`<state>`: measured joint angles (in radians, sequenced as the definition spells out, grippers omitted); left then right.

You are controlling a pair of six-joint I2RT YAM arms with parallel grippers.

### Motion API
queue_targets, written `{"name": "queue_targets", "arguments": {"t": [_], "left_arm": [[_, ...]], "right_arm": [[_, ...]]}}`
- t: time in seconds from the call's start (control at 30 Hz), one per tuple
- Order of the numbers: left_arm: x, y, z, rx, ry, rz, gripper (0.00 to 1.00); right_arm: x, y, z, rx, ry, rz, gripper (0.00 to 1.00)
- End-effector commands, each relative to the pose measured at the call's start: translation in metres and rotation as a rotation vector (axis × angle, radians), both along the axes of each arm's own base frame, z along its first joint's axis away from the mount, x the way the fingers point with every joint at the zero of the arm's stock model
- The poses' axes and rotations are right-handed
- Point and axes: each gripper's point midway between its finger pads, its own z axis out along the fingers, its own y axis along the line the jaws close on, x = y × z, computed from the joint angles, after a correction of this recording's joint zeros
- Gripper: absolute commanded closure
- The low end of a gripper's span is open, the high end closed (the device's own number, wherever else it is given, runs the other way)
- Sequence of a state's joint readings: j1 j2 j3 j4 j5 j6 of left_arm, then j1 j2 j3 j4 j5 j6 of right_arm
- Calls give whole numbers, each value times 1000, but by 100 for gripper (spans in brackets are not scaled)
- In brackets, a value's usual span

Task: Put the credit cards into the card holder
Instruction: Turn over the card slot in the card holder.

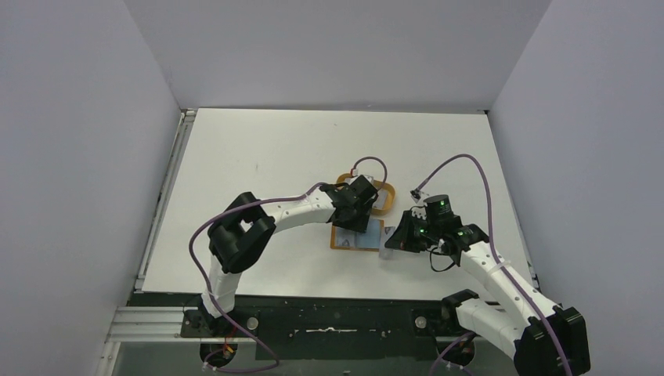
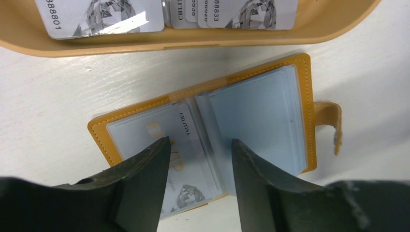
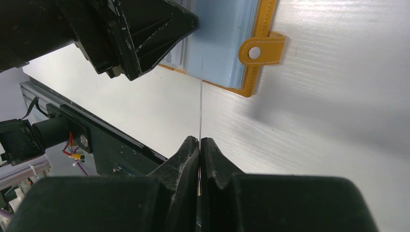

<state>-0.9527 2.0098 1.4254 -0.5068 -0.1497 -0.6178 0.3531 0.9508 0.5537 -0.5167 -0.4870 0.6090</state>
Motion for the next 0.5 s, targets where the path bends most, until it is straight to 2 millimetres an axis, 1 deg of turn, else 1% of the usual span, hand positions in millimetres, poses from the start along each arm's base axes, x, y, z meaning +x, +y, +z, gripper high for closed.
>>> {"name": "queue_targets", "arguments": {"t": [0.0, 0.07, 0.2, 0.3, 0.4, 0.47], "left_arm": [[9, 3, -4, 41, -19, -2, 58], [7, 5, -7, 51, -12, 0, 64], [7, 9, -9, 55, -16, 3, 72], [6, 12, -11, 62, -14, 4, 78], [6, 14, -15, 67, -8, 8, 82], [6, 16, -13, 65, -7, 18, 83]], "right_arm": [[11, 2, 9, 14, -84, 13, 100], [12, 1, 10, 9, -92, 13, 100], [14, -5, 4, -31, -91, -4, 100], [14, -4, 0, -30, -84, 5, 100], [13, -3, -4, -32, -63, 20, 100], [12, -1, -6, -26, -48, 31, 100]]}}
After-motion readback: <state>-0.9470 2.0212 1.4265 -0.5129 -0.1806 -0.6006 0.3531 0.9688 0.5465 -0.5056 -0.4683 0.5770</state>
